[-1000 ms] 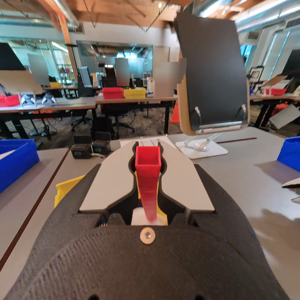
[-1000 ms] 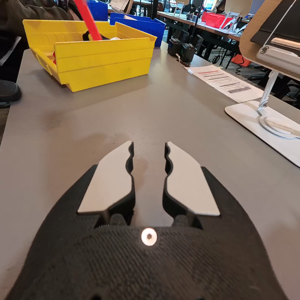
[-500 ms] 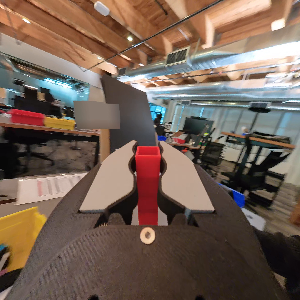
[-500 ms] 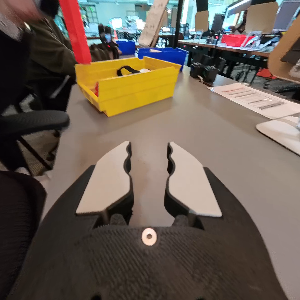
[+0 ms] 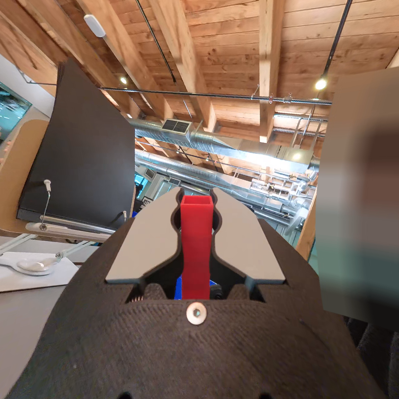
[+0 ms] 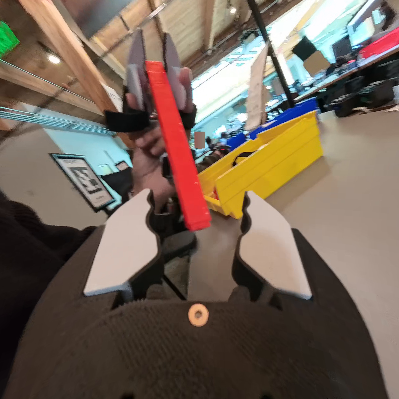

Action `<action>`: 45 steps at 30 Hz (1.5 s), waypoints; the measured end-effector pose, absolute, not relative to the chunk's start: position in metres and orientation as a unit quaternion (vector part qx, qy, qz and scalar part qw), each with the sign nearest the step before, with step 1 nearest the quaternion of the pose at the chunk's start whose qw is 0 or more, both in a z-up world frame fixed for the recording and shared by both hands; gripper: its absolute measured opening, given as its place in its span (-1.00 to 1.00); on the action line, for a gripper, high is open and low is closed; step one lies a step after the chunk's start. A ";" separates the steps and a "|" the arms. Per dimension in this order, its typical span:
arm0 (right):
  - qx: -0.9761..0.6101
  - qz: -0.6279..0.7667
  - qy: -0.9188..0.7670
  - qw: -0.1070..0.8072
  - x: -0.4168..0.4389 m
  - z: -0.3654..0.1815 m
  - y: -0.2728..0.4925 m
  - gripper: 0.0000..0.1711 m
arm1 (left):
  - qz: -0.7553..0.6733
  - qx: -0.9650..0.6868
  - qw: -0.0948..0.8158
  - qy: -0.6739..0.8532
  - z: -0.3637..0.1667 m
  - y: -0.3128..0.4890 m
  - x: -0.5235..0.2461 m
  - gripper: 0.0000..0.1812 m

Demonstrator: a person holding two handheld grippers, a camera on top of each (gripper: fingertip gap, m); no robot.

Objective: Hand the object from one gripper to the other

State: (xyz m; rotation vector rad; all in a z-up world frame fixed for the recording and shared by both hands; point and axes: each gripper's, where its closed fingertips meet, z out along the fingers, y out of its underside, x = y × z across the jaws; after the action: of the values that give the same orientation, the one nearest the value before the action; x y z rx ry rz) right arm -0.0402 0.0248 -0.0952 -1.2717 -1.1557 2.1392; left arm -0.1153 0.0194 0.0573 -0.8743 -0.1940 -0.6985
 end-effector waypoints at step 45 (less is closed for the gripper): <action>-0.393 0.600 -0.526 0.457 -0.016 -0.084 0.104 -0.73 | -0.514 -0.632 0.557 -0.161 -0.103 0.103 -0.070 -0.26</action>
State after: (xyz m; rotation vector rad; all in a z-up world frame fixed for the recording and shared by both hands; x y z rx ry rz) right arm -0.0163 0.1038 -0.0837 -0.9686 -1.2969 1.4792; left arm -0.0696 0.1034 -0.1034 -1.4917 -0.3791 -1.2123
